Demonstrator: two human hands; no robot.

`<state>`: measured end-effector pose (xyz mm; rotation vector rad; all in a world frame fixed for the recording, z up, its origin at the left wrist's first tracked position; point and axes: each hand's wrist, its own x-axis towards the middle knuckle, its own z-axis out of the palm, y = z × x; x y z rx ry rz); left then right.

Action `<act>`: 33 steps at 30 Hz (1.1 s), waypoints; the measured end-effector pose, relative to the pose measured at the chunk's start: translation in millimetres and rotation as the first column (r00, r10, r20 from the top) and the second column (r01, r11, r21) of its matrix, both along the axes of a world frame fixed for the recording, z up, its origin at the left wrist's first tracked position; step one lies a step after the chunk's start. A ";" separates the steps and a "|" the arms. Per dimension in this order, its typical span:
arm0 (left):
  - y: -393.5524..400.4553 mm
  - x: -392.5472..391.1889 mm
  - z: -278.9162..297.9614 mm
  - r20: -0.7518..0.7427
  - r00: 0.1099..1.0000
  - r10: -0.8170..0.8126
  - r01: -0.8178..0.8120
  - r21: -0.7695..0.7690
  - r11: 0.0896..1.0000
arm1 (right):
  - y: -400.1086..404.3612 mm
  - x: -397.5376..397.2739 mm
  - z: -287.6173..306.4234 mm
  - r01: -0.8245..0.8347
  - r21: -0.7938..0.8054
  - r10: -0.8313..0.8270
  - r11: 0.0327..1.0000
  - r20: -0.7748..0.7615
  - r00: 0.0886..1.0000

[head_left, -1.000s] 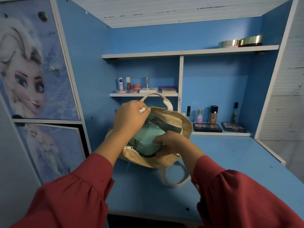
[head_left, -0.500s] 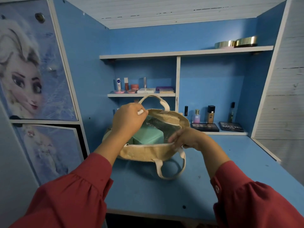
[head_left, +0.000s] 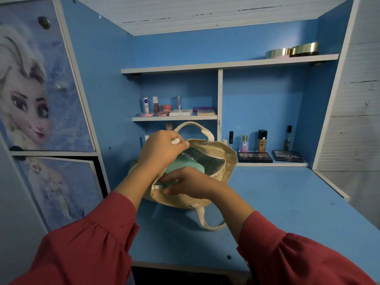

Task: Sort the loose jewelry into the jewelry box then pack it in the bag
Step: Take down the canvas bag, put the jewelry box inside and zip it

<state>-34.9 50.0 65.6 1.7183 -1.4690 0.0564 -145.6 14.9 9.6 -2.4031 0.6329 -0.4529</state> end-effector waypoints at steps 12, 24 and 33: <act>19.1 0.0 -1.2 0.137 0.989 -0.063 0.040 0.170 0.985 | 3.6 20.2 -25.3 0.101 0.131 -0.132 0.986 0.254 0.958; 51.6 12.1 -13.5 0.209 0.978 0.023 -0.075 0.241 0.968 | 9.0 20.4 -25.2 0.208 0.189 -0.265 0.960 0.363 0.893; 62.8 10.0 -21.8 0.378 0.922 0.082 -0.195 0.271 0.943 | 20.4 16.4 -24.9 0.283 0.093 -0.297 0.954 0.382 0.875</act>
